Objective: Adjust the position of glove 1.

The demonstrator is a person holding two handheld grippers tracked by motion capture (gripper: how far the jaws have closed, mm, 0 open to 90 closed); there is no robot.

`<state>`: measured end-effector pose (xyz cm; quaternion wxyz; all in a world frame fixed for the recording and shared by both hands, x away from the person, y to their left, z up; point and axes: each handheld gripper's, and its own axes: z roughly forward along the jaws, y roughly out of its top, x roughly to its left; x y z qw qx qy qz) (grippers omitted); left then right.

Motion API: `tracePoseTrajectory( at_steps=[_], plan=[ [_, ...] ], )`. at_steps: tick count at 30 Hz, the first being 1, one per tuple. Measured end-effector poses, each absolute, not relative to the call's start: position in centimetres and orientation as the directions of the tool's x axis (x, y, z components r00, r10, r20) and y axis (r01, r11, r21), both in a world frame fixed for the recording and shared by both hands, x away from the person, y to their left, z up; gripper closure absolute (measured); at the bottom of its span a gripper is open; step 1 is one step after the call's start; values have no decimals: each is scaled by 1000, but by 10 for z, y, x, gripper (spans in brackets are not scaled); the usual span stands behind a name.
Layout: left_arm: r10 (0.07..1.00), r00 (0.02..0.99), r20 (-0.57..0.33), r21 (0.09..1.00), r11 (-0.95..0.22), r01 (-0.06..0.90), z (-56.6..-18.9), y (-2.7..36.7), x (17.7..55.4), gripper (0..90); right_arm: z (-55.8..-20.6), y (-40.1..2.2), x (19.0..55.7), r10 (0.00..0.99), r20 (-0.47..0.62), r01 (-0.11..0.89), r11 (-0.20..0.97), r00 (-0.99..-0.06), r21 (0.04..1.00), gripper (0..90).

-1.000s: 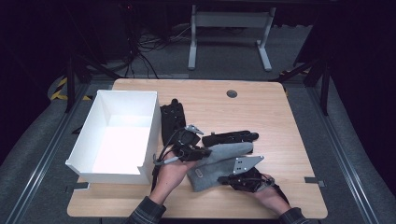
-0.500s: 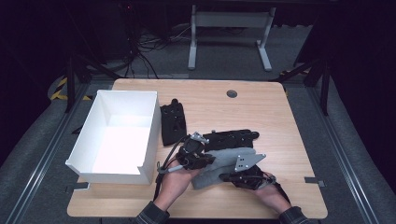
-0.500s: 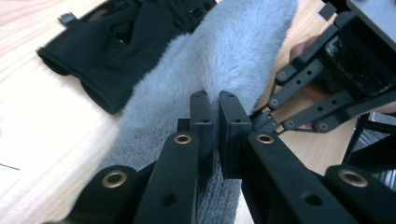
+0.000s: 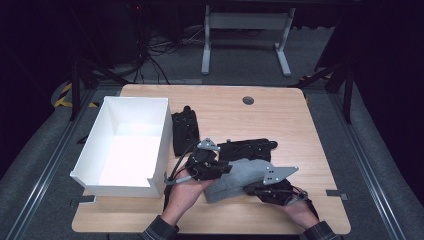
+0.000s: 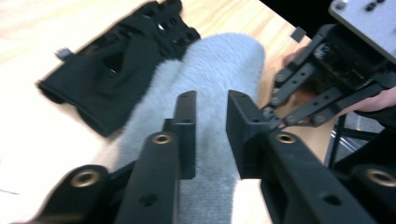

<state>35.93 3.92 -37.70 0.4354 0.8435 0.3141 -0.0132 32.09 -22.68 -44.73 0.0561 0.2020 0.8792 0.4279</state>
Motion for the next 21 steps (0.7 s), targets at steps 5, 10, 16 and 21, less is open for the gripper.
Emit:
tracePoseTrajectory(
  at_steps=[5,10,16,21],
  plan=[
    [565,783,-260,696,-452,557,-388,47,376,900,-442,-240,312,420,77,317,540,-904,780,900],
    [601,753,-269,629,-482,610,-414,47,394,900,-443,-248,313,456,79,350,548,-886,759,900],
    [574,764,-294,623,-492,608,-417,49,385,900,-453,-253,324,506,66,393,573,-860,719,900],
    [533,786,-314,629,-503,593,-416,47,372,900,-457,-259,333,542,51,415,576,-839,704,900]
  ],
)
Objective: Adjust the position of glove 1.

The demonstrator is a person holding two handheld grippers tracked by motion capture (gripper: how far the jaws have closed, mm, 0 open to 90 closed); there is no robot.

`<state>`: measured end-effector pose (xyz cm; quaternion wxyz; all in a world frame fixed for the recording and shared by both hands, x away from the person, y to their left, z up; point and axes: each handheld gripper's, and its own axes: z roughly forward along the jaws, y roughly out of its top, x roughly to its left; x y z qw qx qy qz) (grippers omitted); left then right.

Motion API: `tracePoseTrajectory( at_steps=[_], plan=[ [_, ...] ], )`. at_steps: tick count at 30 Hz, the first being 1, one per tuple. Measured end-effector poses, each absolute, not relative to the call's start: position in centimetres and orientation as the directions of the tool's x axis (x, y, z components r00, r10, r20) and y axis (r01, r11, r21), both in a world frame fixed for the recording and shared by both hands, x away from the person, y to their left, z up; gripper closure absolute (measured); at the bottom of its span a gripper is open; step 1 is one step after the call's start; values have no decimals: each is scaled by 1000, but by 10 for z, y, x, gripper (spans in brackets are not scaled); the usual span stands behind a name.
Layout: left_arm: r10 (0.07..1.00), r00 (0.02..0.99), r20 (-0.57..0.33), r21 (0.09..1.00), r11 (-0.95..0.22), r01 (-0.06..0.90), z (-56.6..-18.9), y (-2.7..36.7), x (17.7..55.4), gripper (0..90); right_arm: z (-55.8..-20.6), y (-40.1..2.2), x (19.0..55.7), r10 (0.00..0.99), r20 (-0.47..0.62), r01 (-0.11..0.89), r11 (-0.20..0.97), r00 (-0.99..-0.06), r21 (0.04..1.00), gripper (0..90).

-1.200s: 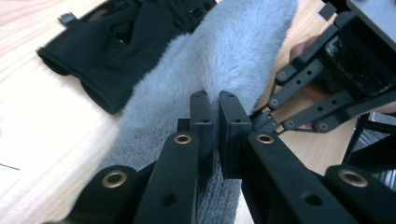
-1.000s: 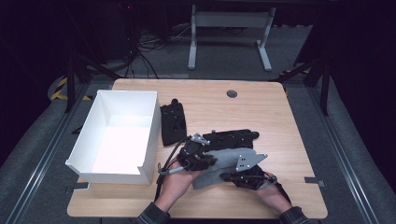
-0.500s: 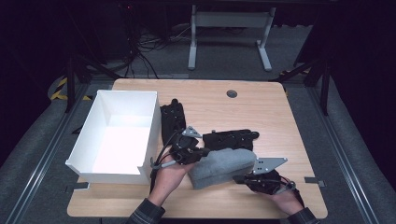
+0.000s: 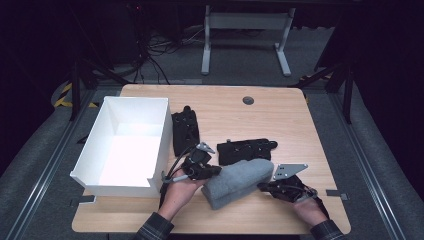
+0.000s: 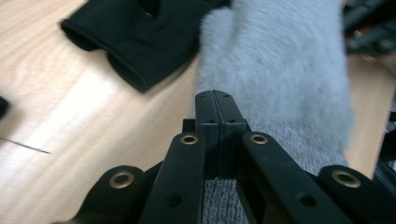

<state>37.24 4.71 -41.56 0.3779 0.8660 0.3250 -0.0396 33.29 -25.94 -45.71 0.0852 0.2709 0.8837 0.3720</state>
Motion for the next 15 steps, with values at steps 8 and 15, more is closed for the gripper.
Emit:
tracePoseTrajectory(
  at_steps=[8,15],
  plan=[
    [460,823,-334,629,-541,558,-419,38,353,900,-459,-266,343,582,36,437,566,-812,699,900],
    [463,826,-322,662,-514,546,-413,36,357,735,-458,-267,342,581,39,437,565,-813,700,900]
  ],
)
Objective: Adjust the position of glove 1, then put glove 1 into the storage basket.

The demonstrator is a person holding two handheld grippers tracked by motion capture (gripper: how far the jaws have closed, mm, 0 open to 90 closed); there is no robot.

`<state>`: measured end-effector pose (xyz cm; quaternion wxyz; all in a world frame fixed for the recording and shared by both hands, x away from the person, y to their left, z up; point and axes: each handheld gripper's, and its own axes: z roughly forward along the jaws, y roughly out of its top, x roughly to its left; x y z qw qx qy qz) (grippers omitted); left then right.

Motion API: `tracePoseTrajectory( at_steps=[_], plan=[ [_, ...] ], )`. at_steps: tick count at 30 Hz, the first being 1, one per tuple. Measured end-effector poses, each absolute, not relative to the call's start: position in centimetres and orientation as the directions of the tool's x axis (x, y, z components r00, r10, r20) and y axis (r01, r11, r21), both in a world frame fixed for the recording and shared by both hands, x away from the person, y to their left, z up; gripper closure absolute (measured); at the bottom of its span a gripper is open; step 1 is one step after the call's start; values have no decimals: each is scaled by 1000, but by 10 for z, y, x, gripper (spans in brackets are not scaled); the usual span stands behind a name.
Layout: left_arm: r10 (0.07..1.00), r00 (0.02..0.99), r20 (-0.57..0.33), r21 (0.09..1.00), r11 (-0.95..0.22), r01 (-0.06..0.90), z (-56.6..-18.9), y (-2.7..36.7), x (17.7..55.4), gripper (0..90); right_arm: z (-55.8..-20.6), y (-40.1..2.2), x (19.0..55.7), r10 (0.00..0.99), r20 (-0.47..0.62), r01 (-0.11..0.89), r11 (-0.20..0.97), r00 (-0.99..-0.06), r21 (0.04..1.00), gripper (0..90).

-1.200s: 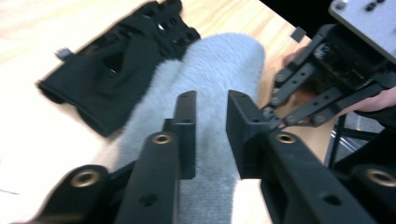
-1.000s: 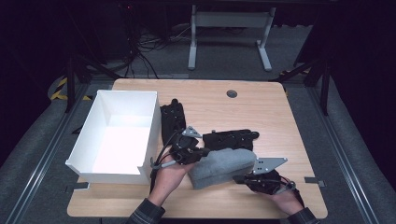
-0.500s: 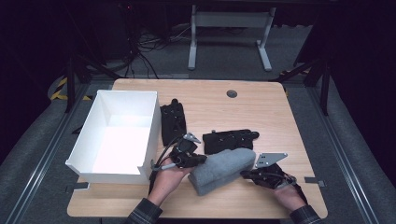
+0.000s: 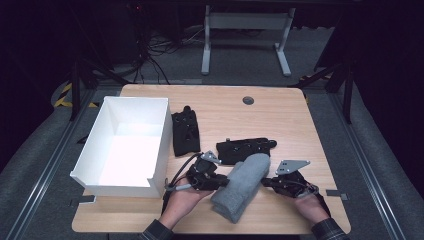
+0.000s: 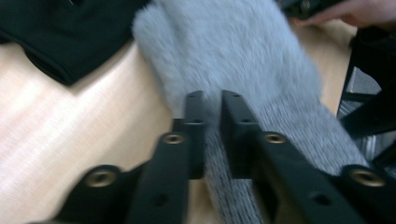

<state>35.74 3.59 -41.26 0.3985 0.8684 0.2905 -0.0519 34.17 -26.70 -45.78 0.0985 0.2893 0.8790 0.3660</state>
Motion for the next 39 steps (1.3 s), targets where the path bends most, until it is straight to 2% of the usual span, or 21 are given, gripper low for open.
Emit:
tracePoseTrajectory(
  at_steps=[5,11,12,14,20,28,33,34,39],
  plan=[
    [463,830,-312,681,-500,535,-414,29,365,546,-457,-265,337,568,45,430,565,-822,704,900],
    [465,833,-298,669,-521,530,-424,23,369,362,-460,-257,342,557,47,426,574,-829,699,900],
    [470,833,-291,672,-519,528,-424,23,368,362,-460,-254,343,553,47,421,575,-832,702,900],
    [480,834,-272,674,-524,521,-425,23,367,284,-461,-250,343,547,50,418,575,-836,703,900],
    [503,822,-267,665,-522,535,-429,27,368,191,-462,-234,346,523,47,398,583,-851,708,900],
    [516,815,-264,695,-484,531,-426,20,368,155,-462,-228,346,513,46,391,590,-857,707,900],
    [528,812,-251,670,-511,539,-434,7,370,127,-463,-229,346,512,41,386,590,-858,709,900],
    [534,807,-253,666,-509,546,-436,5,369,117,-463,-230,346,513,44,389,588,-857,709,871],
    [539,805,-248,650,-524,550,-446,1,371,97,-460,-241,346,546,29,397,570,-838,719,563]
  ],
)
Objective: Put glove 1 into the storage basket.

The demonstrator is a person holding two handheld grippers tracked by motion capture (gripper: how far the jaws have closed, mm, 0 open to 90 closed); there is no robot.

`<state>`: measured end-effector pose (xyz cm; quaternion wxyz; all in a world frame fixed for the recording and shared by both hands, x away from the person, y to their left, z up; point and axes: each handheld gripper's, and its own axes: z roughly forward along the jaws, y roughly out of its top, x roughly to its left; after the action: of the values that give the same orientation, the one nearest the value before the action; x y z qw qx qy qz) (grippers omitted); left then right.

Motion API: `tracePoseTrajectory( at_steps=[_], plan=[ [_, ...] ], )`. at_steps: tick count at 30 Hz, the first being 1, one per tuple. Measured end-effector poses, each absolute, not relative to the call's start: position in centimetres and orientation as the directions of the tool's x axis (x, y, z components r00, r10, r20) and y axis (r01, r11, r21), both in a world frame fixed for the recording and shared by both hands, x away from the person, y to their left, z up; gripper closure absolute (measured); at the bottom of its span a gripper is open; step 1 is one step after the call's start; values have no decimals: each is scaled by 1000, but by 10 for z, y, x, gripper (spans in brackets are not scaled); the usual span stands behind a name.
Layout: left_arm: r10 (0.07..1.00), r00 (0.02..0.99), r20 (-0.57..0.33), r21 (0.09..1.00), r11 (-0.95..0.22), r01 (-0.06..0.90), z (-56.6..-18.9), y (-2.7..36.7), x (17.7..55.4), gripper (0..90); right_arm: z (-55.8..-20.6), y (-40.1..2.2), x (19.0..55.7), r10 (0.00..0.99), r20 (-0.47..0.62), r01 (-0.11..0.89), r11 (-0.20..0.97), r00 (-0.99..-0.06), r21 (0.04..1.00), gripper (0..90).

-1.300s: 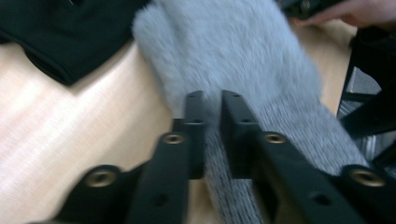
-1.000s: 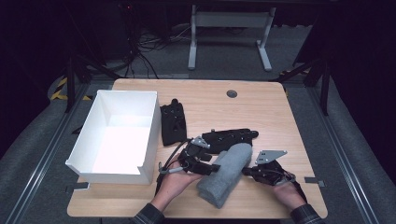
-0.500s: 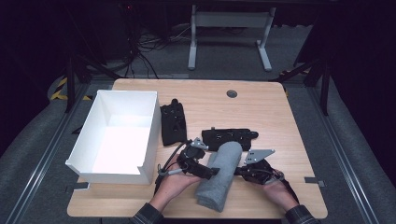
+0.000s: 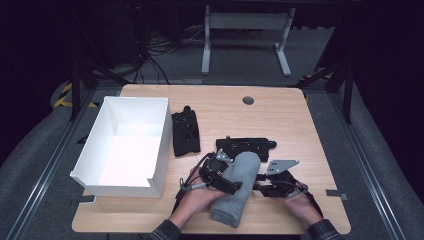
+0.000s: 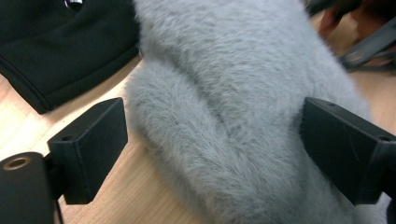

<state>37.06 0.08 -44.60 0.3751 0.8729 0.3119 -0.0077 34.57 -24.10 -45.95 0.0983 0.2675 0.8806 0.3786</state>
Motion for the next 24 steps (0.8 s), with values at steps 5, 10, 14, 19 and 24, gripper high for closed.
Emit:
tracePoseTrajectory(
  at_steps=[5,10,14,19,24],
  plan=[
    [533,809,-245,640,-538,549,-450,1,372,77,-457,-265,347,593,12,415,549,-805,726,392],
    [529,812,-245,629,-551,548,-454,-2,372,91,-460,-281,351,627,-16,424,544,-779,725,274],
    [520,813,-263,620,-555,555,-456,-2,373,125,-463,-286,354,637,-18,429,538,-771,726,227],
    [488,821,-296,616,-559,555,-458,-2,374,204,-468,-291,358,654,-26,435,533,-756,725,197],
    [472,829,-300,615,-568,546,-458,-2,373,312,-470,-295,361,667,-29,438,522,-745,732,165]
  ],
)
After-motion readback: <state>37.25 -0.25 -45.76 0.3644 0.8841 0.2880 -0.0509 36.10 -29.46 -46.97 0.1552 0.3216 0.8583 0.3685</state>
